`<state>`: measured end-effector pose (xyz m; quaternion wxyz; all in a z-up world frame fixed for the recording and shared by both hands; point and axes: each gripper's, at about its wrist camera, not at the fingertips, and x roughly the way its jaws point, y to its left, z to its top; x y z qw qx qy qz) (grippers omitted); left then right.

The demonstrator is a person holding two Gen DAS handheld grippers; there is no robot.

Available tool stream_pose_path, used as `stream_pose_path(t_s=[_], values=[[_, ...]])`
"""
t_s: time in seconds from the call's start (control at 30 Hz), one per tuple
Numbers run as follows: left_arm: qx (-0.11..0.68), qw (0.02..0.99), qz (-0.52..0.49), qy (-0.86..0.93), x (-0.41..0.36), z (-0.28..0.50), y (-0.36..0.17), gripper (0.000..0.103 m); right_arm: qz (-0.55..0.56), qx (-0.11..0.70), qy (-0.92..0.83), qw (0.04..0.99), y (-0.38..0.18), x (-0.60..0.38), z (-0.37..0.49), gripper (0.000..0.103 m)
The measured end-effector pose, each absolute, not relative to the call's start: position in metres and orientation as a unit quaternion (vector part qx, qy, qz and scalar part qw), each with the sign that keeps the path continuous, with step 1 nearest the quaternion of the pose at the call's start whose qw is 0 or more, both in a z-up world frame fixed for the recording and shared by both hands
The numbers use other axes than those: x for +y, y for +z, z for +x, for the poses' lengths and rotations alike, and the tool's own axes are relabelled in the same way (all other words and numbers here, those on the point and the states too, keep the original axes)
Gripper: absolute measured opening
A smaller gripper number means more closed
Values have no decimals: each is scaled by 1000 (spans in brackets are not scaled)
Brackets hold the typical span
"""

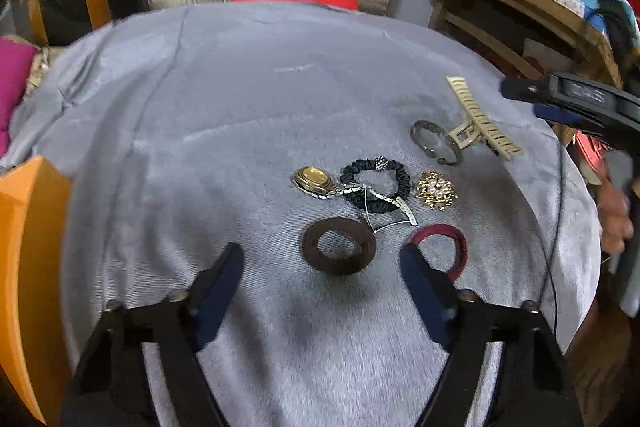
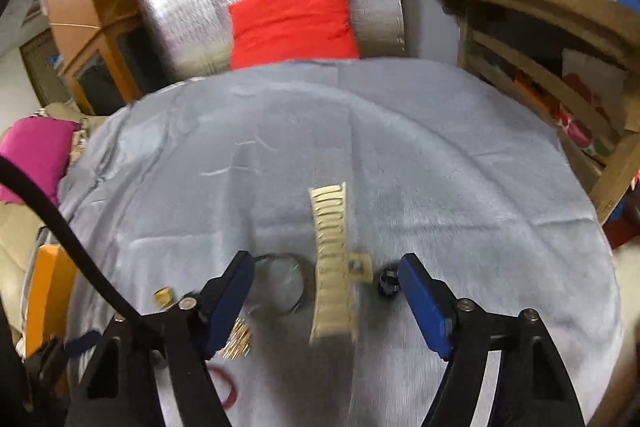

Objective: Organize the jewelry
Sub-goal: 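Grasp the cream claw clip with the right tool while the left tool grasps the brown hair tie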

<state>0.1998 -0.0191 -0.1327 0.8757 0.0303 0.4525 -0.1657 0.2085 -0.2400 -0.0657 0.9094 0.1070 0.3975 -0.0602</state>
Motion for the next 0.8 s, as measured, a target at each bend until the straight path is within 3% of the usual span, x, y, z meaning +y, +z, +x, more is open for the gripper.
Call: stream_pose_path(t_s=[0.17, 0.3, 0.4, 0.63, 0.8], values=[[475, 860, 9, -185, -15, 213, -148, 71, 114, 445, -65, 886, -92, -251, 246, 70], [483, 852, 2, -200, -17, 218, -156, 69, 117, 477, -66, 869, -110, -255, 257, 43], [486, 848, -11, -211, -17, 225, -160, 52, 131, 485, -68, 862, -118, -258, 257, 26], [479, 842, -37, -244, -9, 226, -162, 9, 145, 448, -68, 880, -103, -262, 237, 24], [463, 852, -24, -245, -9, 211, -148, 7, 163, 425, -45, 889, -78, -253, 204, 24]])
